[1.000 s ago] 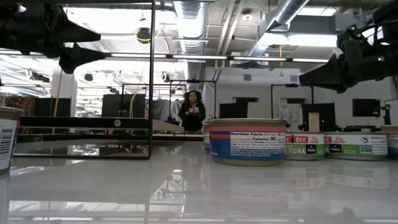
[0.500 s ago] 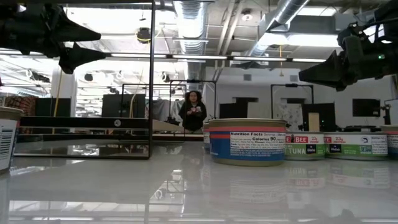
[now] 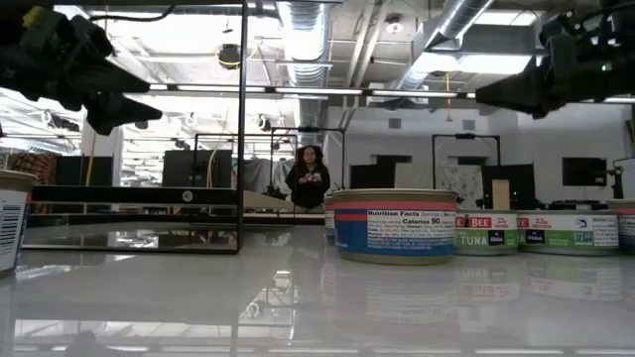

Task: Stack canned seafood by type on shelf
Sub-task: Put the blue-pink tuna can on the shelf

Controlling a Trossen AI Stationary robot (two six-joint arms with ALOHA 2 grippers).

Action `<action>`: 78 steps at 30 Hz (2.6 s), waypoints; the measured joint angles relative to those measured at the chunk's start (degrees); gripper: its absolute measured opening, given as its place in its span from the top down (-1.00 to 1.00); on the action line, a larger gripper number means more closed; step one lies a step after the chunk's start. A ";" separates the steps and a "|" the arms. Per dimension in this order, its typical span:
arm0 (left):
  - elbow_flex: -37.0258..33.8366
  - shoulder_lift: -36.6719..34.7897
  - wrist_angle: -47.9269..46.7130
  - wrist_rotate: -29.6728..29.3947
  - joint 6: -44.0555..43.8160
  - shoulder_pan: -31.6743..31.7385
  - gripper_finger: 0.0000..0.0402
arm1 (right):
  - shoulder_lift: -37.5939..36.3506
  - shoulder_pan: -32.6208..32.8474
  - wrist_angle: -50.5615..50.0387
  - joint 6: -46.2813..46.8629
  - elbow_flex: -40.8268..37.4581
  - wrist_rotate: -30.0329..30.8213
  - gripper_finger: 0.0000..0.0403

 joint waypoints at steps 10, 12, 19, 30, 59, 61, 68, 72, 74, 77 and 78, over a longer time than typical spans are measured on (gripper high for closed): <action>0.02 0.00 0.96 -1.18 -5.82 0.00 -0.44 | 0.06 -0.13 1.58 1.25 0.72 0.09 0.46; 0.02 -0.02 2.07 -2.43 -5.98 0.00 -0.44 | 0.08 -0.13 3.25 2.67 0.72 0.03 0.46; -0.20 0.45 8.37 -2.90 -0.22 -0.02 -0.44 | 0.07 -0.11 6.56 9.31 0.76 -2.80 0.46; 11.22 21.38 9.41 -1.51 13.22 -5.33 -0.33 | 6.21 3.84 9.64 14.60 0.78 -4.07 0.46; 42.92 61.94 -4.02 -36.13 14.08 -48.37 -0.33 | 29.18 9.28 15.49 10.52 10.69 -3.79 0.46; 45.97 64.75 -7.68 -36.02 10.76 -49.64 -0.33 | 31.41 8.99 15.43 10.52 11.69 -3.78 0.46; 53.08 72.87 -19.78 -25.74 -7.38 -51.66 -0.33 | 38.18 8.81 15.43 10.25 15.97 -3.78 0.46; 55.20 76.42 -21.36 -22.37 -13.31 -53.16 -0.33 | 40.26 10.02 15.09 7.01 18.70 -3.76 0.46; 55.78 77.90 -21.58 -22.36 -14.71 -53.96 -0.33 | 40.88 11.11 15.04 5.73 19.81 -3.78 0.46; 56.21 79.86 -21.42 -22.29 -16.70 -54.72 -0.33 | 41.86 12.76 15.12 3.68 21.38 -3.78 0.46; 56.22 80.50 -21.46 -22.28 -17.53 -54.77 -0.33 | 42.21 13.29 15.11 3.22 21.67 -3.78 0.46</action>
